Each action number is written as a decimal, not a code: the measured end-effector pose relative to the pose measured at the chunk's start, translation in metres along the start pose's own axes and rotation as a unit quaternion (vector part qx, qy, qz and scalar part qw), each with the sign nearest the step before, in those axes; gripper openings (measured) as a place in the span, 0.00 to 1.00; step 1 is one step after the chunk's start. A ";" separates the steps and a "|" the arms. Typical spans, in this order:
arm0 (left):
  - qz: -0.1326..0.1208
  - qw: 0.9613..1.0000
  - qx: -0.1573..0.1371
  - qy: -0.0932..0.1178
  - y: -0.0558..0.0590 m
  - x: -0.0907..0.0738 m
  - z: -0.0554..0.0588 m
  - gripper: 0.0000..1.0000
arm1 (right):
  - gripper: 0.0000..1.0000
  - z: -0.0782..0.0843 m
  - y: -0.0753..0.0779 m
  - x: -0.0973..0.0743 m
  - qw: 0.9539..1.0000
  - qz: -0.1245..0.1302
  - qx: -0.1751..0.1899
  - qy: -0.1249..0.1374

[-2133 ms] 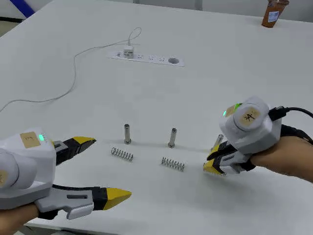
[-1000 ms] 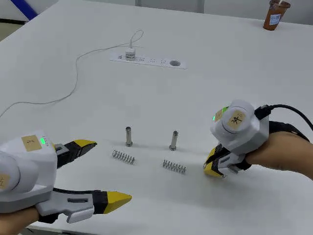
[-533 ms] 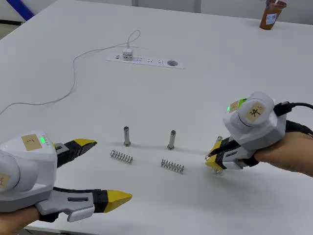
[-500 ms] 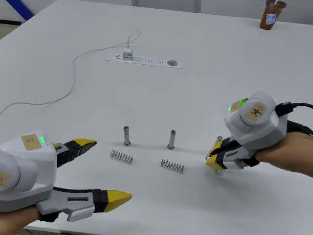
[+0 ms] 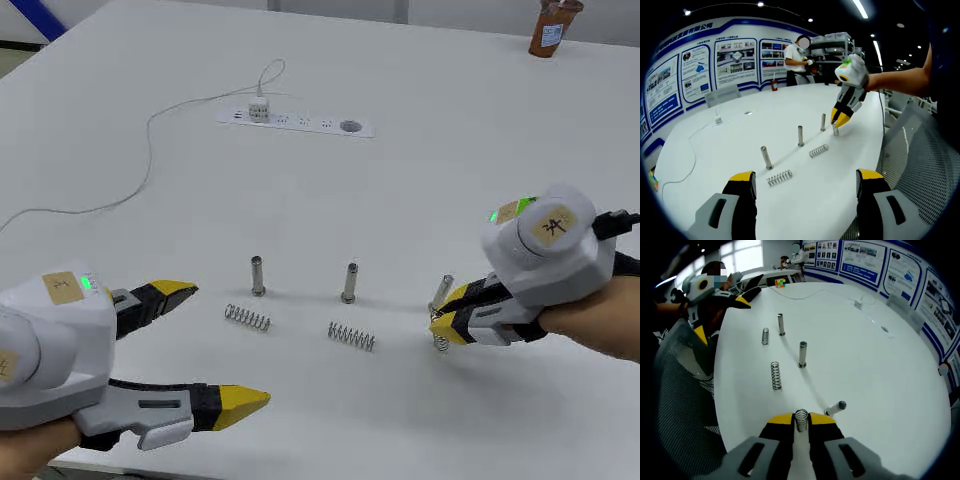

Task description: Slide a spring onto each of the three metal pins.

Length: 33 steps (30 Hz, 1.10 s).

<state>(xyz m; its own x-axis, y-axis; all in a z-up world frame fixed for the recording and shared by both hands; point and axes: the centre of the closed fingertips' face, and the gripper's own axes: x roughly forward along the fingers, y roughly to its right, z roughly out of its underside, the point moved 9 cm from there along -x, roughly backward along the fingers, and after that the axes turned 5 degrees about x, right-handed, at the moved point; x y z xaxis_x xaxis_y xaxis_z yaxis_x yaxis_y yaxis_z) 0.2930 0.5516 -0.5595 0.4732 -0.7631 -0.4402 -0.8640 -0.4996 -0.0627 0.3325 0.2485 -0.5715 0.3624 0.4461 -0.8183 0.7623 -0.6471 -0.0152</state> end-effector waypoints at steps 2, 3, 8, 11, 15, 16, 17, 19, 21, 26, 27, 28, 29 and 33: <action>0.000 1.000 0.000 0.000 0.000 0.000 0.000 0.84 | 0.12 0.001 -0.001 -0.002 1.000 0.002 0.005 0.003; 0.001 1.000 0.000 0.000 0.000 0.000 0.000 0.84 | 0.12 0.001 -0.001 -0.003 1.000 0.003 0.007 0.004; 0.001 1.000 0.001 0.001 -0.001 0.000 0.000 0.84 | 0.12 -0.005 -0.005 -0.015 0.999 0.002 0.025 0.032; 0.001 1.000 0.001 0.001 -0.001 0.000 0.001 0.84 | 0.12 -0.011 -0.006 -0.023 0.998 0.001 0.036 0.056; 0.000 1.000 0.000 0.002 -0.001 0.000 0.001 0.84 | 0.12 -0.019 -0.005 -0.035 0.995 0.003 0.047 0.090; 0.000 1.000 0.001 0.002 -0.001 0.000 0.001 0.84 | 0.12 -0.020 -0.004 -0.037 0.994 0.005 0.050 0.097; 0.000 1.000 0.000 0.002 -0.001 0.000 0.001 0.84 | 0.12 -0.021 -0.004 -0.039 0.993 0.007 0.052 0.103; 0.000 1.000 0.001 0.003 -0.001 0.000 0.000 0.84 | 0.12 -0.023 -0.002 -0.044 0.991 0.011 0.058 0.118; -0.001 1.000 0.001 0.003 -0.001 0.000 0.000 0.84 | 0.12 -0.024 0.001 -0.047 0.989 0.013 0.064 0.130; -0.001 1.000 0.002 0.001 0.000 0.000 0.000 0.84 | 0.12 -0.026 0.008 -0.054 0.985 0.033 0.070 0.157; 0.000 1.000 0.002 0.001 0.000 0.000 0.000 0.84 | 0.12 -0.027 0.009 -0.054 0.983 0.037 0.072 0.163; -0.001 1.000 0.002 0.001 -0.001 0.000 0.000 0.84 | 0.12 -0.027 0.011 -0.054 0.983 0.040 0.073 0.166; -0.001 1.000 0.002 0.001 -0.001 0.000 0.000 0.84 | 0.12 -0.028 0.012 -0.054 0.982 0.042 0.074 0.168; -0.002 1.000 0.001 0.002 -0.001 -0.001 0.000 0.84 | 0.12 -0.028 0.017 -0.054 0.979 0.054 0.083 0.179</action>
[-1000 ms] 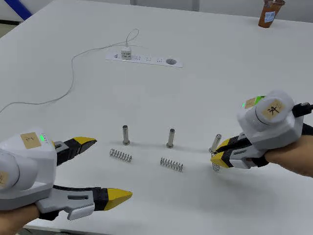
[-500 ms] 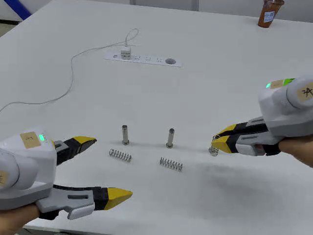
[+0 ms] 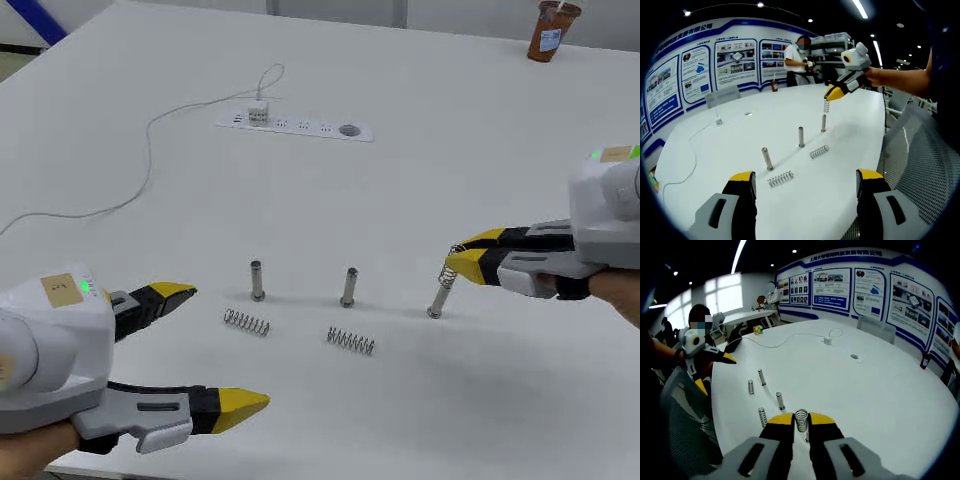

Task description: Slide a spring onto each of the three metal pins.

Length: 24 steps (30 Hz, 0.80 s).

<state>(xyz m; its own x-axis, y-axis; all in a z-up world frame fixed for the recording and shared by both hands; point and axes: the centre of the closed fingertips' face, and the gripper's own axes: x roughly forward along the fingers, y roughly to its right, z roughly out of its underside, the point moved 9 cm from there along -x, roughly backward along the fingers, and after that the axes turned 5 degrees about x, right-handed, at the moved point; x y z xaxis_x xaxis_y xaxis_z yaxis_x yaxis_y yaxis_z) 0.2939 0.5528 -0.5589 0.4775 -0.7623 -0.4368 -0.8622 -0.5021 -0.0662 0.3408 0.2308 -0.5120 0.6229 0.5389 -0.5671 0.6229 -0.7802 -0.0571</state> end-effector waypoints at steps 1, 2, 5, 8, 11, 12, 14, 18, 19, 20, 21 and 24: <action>0.000 1.000 0.000 0.000 0.000 0.000 0.000 0.84 | 0.12 0.000 0.001 0.000 1.000 0.002 0.003 0.002; 0.000 1.000 0.000 0.000 0.000 0.000 0.000 0.84 | 0.12 0.001 0.003 0.001 1.000 0.006 0.006 0.003; 0.000 1.000 -0.001 0.000 0.000 0.000 0.000 0.84 | 0.12 0.003 0.006 0.003 1.000 0.011 0.011 0.002; 0.000 1.000 -0.001 -0.001 0.000 0.000 0.000 0.84 | 0.12 0.006 0.008 0.005 1.000 0.013 0.015 0.000; 0.000 1.000 -0.001 -0.001 0.000 0.000 0.000 0.84 | 0.12 0.009 0.010 0.007 1.000 0.015 0.019 -0.002; 0.000 1.000 -0.001 -0.001 0.000 0.000 0.000 0.84 | 0.12 0.010 0.011 0.008 1.000 0.016 0.021 -0.001; 0.000 1.000 -0.001 -0.002 0.000 0.000 0.000 0.84 | 0.12 0.012 0.013 0.009 1.000 0.020 0.024 0.001; 0.001 1.000 0.000 -0.003 0.000 0.000 0.001 0.84 | 0.12 0.015 0.014 0.011 0.999 0.021 0.029 -0.002; 0.000 1.000 0.000 -0.003 0.000 0.000 0.001 0.84 | 0.12 0.016 0.014 0.012 0.999 0.021 0.031 -0.001; 0.000 1.000 -0.001 -0.003 0.000 0.000 0.001 0.84 | 0.12 0.016 0.014 0.012 0.999 0.021 0.032 -0.002; 0.000 1.000 -0.002 -0.003 0.000 0.000 0.001 0.84 | 0.12 0.017 0.014 0.012 0.999 0.020 0.033 -0.002; 0.000 1.000 -0.001 -0.004 0.000 0.000 0.001 0.84 | 0.12 0.019 0.013 0.015 0.999 0.020 0.034 -0.004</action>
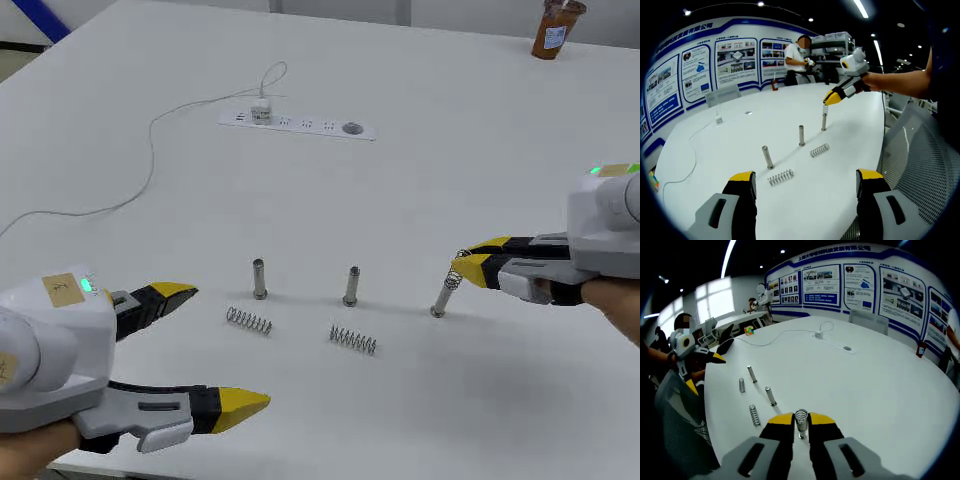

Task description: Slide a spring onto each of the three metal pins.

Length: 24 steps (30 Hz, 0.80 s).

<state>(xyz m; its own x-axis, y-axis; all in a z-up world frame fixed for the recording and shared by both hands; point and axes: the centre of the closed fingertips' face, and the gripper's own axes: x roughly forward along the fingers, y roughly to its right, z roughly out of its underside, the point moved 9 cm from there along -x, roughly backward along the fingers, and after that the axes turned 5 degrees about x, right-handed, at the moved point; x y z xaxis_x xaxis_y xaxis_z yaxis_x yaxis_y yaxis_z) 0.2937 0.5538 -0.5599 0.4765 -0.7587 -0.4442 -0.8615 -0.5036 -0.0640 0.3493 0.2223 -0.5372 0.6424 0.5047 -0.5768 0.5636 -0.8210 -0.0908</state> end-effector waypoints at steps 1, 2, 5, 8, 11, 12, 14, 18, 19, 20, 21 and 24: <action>0.000 1.000 0.000 0.000 0.000 0.000 0.000 0.84 | 0.12 0.001 0.000 0.001 1.000 0.000 -0.001 0.000; 0.000 1.000 0.000 0.000 0.000 0.000 0.000 0.84 | 0.12 0.001 0.001 0.002 1.000 0.000 0.001 0.000; 0.000 1.000 -0.001 0.000 0.000 0.000 0.000 0.84 | 0.12 0.004 0.001 0.005 1.000 0.001 0.000 -0.002; 0.000 1.000 -0.001 0.000 0.000 0.000 0.000 0.84 | 0.12 0.008 0.002 0.009 1.000 0.003 0.002 -0.002; -0.001 1.000 -0.001 0.000 0.000 0.000 0.000 0.84 | 0.12 0.013 0.003 0.013 1.000 0.004 0.006 -0.005; -0.001 1.000 -0.001 0.000 0.000 0.000 0.000 0.84 | 0.12 0.015 0.004 0.014 1.000 0.005 0.007 -0.006; -0.001 1.000 -0.002 0.000 0.000 0.000 0.000 0.84 | 0.12 0.018 0.004 0.017 1.000 0.005 0.009 -0.008; -0.001 1.000 -0.001 0.000 0.000 0.001 0.000 0.84 | 0.12 0.022 0.003 0.022 1.000 0.006 0.010 -0.016; -0.001 1.000 -0.001 0.000 0.000 0.001 0.000 0.84 | 0.12 0.023 0.003 0.023 1.000 0.006 0.011 -0.018; -0.001 1.000 -0.001 0.000 0.000 0.001 0.000 0.84 | 0.12 0.024 0.003 0.024 1.000 0.006 0.013 -0.019; -0.001 1.000 -0.002 0.000 0.000 0.001 0.000 0.84 | 0.12 0.025 0.003 0.024 1.000 0.007 0.014 -0.020; -0.001 1.000 -0.001 0.000 -0.001 0.000 0.001 0.84 | 0.12 0.027 0.002 0.026 1.000 0.009 0.012 -0.025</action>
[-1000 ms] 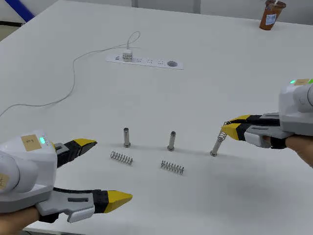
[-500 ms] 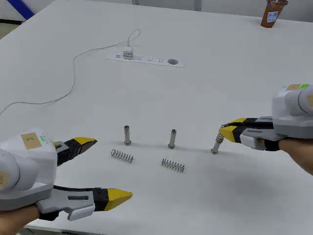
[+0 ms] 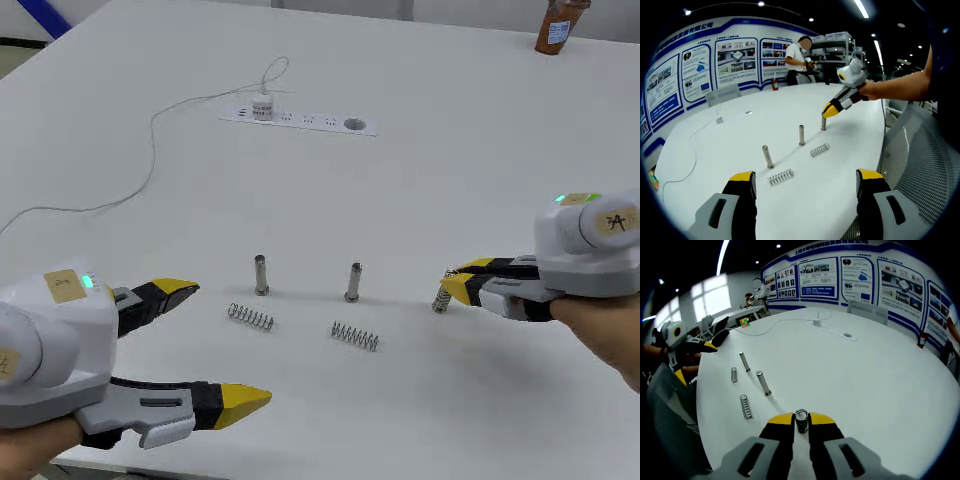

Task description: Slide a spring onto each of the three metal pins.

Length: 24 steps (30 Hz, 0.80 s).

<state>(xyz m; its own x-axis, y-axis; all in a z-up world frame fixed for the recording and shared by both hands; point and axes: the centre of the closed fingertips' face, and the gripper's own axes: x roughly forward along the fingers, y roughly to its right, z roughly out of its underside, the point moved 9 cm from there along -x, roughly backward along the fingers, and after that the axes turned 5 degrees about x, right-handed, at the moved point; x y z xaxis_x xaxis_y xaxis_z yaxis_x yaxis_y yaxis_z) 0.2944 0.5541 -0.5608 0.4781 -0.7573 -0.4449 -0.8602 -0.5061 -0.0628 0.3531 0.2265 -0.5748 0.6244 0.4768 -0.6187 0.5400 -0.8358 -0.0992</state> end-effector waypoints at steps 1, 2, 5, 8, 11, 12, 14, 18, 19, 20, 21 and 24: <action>0.000 1.000 0.000 0.000 0.000 0.000 0.000 0.84 | 0.12 0.001 0.001 0.001 1.000 0.000 0.000 -0.002; 0.000 1.000 0.000 0.000 0.000 0.000 0.000 0.84 | 0.12 0.002 0.001 0.002 1.000 0.001 -0.001 -0.003; -0.001 1.000 -0.001 0.000 0.000 -0.001 0.000 0.84 | 0.12 0.003 0.001 0.003 1.000 0.002 -0.004 -0.008; -0.001 1.000 -0.001 -0.001 0.000 -0.001 0.001 0.84 | 0.12 0.003 0.000 0.003 1.000 0.002 -0.005 -0.008; 0.000 1.000 -0.001 0.000 0.000 -0.001 0.001 0.84 | 0.12 0.003 0.001 0.003 1.000 0.003 -0.004 -0.009; 0.000 1.000 -0.001 0.000 0.000 -0.001 0.000 0.84 | 0.12 0.003 0.001 0.003 1.000 0.003 -0.004 -0.009; 0.000 1.000 -0.001 0.001 0.000 -0.001 0.000 0.84 | 0.12 0.004 0.001 0.003 1.000 0.004 -0.004 -0.013; 0.000 1.000 0.000 0.002 0.000 0.000 0.000 0.84 | 0.14 0.006 0.001 0.001 1.000 0.005 -0.005 -0.015; 0.000 1.000 0.000 0.001 0.000 0.000 0.000 0.84 | 0.14 0.007 0.001 0.000 1.000 0.006 -0.005 -0.016; 0.000 1.000 0.000 0.001 0.000 0.000 0.000 0.84 | 0.14 0.007 0.001 -0.001 1.000 0.007 -0.005 -0.017; 0.000 1.000 -0.001 0.002 0.000 0.000 0.000 0.84 | 0.15 0.008 0.001 -0.002 1.000 0.008 -0.007 -0.019; 0.000 1.000 0.000 0.002 0.001 -0.001 0.000 0.84 | 0.15 0.012 0.000 -0.005 1.000 0.009 -0.007 -0.024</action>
<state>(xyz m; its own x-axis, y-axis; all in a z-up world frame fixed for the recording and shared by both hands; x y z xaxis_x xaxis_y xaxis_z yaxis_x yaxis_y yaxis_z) 0.2934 0.5538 -0.5602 0.4780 -0.7594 -0.4415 -0.8605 -0.5056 -0.0619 0.3432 0.2210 -0.5811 0.6070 0.4481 -0.6563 0.5368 -0.8402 -0.0772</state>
